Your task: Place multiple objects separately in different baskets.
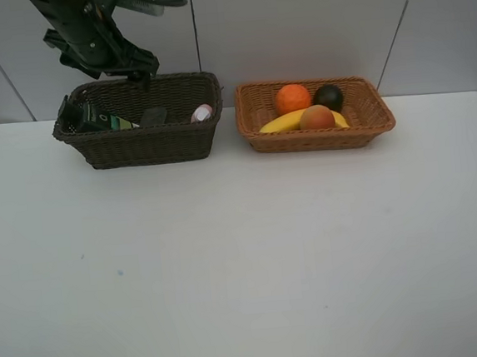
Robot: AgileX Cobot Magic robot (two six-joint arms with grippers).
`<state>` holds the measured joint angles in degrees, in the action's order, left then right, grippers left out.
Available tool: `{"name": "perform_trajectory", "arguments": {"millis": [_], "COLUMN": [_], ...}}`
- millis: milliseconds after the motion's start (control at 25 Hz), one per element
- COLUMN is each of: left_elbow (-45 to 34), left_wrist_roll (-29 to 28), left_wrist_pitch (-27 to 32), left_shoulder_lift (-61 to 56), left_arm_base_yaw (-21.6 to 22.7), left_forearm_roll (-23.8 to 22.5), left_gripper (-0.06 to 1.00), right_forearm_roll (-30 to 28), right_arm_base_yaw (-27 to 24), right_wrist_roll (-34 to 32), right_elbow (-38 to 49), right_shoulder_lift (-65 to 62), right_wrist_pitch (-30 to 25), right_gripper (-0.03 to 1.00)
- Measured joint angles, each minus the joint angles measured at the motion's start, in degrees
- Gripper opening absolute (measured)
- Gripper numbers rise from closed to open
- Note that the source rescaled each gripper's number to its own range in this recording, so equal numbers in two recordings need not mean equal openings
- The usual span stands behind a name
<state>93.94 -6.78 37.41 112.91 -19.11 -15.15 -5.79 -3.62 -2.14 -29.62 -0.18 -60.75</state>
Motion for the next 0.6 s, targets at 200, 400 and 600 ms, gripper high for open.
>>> {"name": "perform_trajectory", "arguments": {"millis": [200,400,600], "left_elbow": [0.0,-2.16,-10.8], "left_wrist_roll": [0.0,0.0,-1.23], "left_wrist_pitch": [8.44,18.11,22.81], "left_shoulder_lift": [-12.04,-24.49,-40.46], "left_arm_base_yaw": [-0.05,-0.05,-0.05], "left_forearm_roll": [-0.53,-2.97,-6.24], "left_gripper": [1.0,1.0,1.0], "right_forearm_roll": [0.0,0.0,0.0], "right_arm_base_yaw": [0.0,0.0,0.0], "right_wrist_roll": [0.0,0.0,0.0], "right_elbow": [0.0,0.0,0.0], "right_shoulder_lift": [0.0,0.0,0.0], "right_wrist_pitch": [0.0,0.0,0.0], "right_gripper": [0.98,0.98,0.98]}}
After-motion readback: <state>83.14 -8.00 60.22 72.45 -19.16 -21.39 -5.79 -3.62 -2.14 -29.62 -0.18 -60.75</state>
